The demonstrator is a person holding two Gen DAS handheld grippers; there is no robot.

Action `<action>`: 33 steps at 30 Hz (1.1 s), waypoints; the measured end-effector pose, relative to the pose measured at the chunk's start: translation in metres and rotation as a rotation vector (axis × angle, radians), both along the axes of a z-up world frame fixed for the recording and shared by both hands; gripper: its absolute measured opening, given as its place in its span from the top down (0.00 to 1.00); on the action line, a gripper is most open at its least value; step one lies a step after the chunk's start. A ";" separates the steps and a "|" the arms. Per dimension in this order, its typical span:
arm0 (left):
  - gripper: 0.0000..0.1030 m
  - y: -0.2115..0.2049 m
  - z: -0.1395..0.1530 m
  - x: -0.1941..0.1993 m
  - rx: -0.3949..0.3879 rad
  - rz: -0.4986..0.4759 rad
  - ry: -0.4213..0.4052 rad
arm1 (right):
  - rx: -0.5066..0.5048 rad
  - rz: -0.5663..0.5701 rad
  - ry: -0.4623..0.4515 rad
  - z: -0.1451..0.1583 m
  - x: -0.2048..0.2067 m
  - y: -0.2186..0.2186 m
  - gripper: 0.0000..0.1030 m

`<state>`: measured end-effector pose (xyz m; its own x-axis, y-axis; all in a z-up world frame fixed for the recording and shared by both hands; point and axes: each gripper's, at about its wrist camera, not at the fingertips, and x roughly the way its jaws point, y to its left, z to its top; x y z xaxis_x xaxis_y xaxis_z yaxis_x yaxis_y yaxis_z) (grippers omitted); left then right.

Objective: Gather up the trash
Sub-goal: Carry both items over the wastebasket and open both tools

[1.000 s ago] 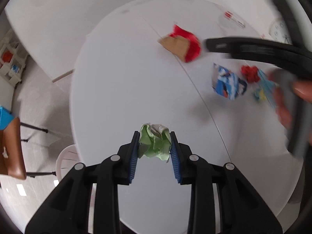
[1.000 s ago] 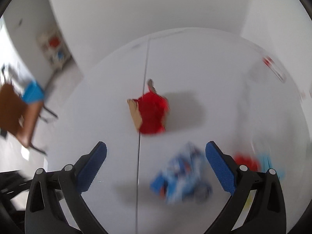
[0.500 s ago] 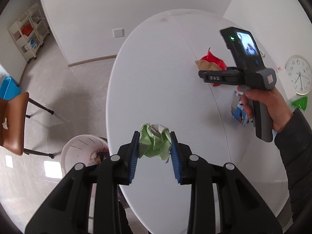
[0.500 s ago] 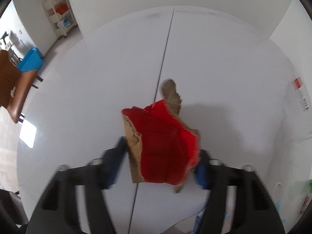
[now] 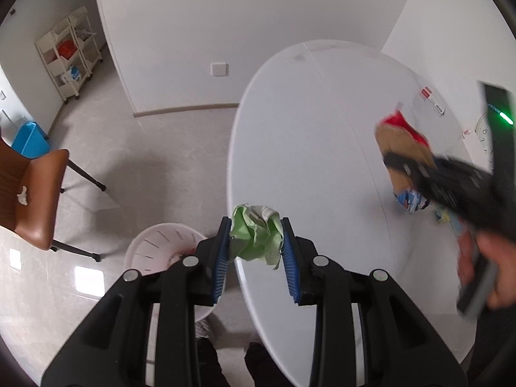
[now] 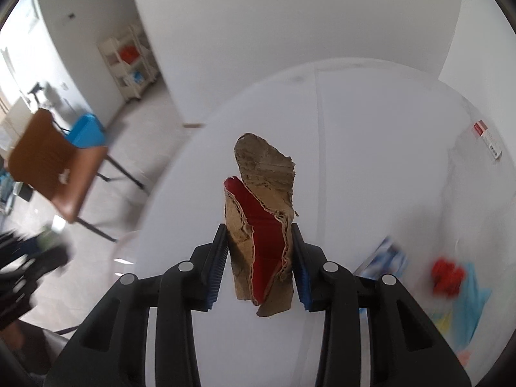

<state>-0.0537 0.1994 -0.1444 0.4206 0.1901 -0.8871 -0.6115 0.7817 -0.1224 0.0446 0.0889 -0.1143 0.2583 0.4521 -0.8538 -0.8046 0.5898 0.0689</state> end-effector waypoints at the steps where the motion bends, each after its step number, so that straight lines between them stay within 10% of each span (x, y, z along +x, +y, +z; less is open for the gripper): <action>1: 0.71 0.001 0.002 -0.006 0.006 0.001 -0.003 | 0.009 0.003 0.011 0.001 -0.014 0.002 0.63; 10: 0.71 0.033 0.001 -0.064 0.018 0.030 0.020 | 0.032 0.033 0.073 -0.002 -0.123 0.026 0.62; 19: 0.71 0.099 -0.128 -0.088 -0.127 0.029 0.166 | -0.048 0.040 0.124 -0.029 -0.170 0.063 0.62; 26: 0.34 0.112 -0.202 -0.086 -0.166 -0.040 0.237 | -0.098 0.049 0.144 -0.045 -0.178 0.092 0.61; 33: 0.17 0.124 -0.194 -0.100 -0.137 -0.068 0.252 | -0.108 0.066 0.157 -0.055 -0.189 0.117 0.61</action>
